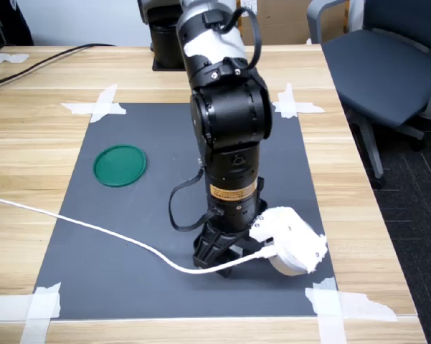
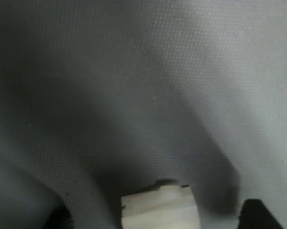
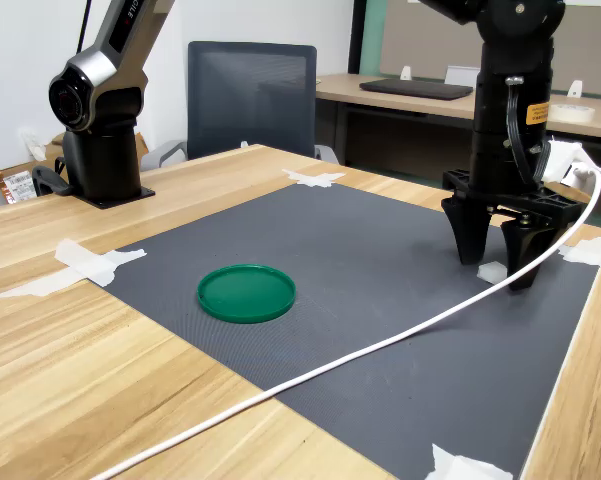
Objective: Grasp a white terminal and put it in the green lid.
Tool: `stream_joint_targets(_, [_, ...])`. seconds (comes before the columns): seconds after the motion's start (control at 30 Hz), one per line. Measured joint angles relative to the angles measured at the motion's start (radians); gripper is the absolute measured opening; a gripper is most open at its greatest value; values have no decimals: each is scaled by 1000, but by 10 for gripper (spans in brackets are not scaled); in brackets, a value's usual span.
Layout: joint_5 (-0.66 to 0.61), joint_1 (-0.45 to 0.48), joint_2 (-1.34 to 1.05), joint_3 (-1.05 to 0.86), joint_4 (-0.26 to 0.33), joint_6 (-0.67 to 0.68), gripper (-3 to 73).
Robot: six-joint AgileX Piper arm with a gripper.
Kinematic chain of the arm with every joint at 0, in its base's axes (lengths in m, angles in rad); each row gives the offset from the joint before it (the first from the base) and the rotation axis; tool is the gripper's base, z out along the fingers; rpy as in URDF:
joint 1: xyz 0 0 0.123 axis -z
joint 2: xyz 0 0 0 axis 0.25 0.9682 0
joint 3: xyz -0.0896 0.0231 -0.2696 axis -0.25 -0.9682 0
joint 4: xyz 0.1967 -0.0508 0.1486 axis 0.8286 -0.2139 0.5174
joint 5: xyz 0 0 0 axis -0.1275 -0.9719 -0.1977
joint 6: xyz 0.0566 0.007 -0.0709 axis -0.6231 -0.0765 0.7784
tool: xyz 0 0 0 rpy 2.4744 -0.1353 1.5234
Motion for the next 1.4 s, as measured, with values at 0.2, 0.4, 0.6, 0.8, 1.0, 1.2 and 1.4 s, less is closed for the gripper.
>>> stream_joint_targets(0.2, [2,0,2,0,6,-19,464])
stream_joint_targets(0.4, [17,0,1,0,7,-41,253])
stream_joint_targets(0.6, [51,24,-50,0,19,-53,254])
stream_joint_targets(0.8, [75,134,-169,0,150,1,254])
stream_joint_targets(1.0, [0,270,-268,0,267,133,254])
stream_joint_targets(1.2, [-86,370,-356,-44,275,171,254])
stream_joint_targets(1.4, [-78,425,-465,-233,273,270,254])
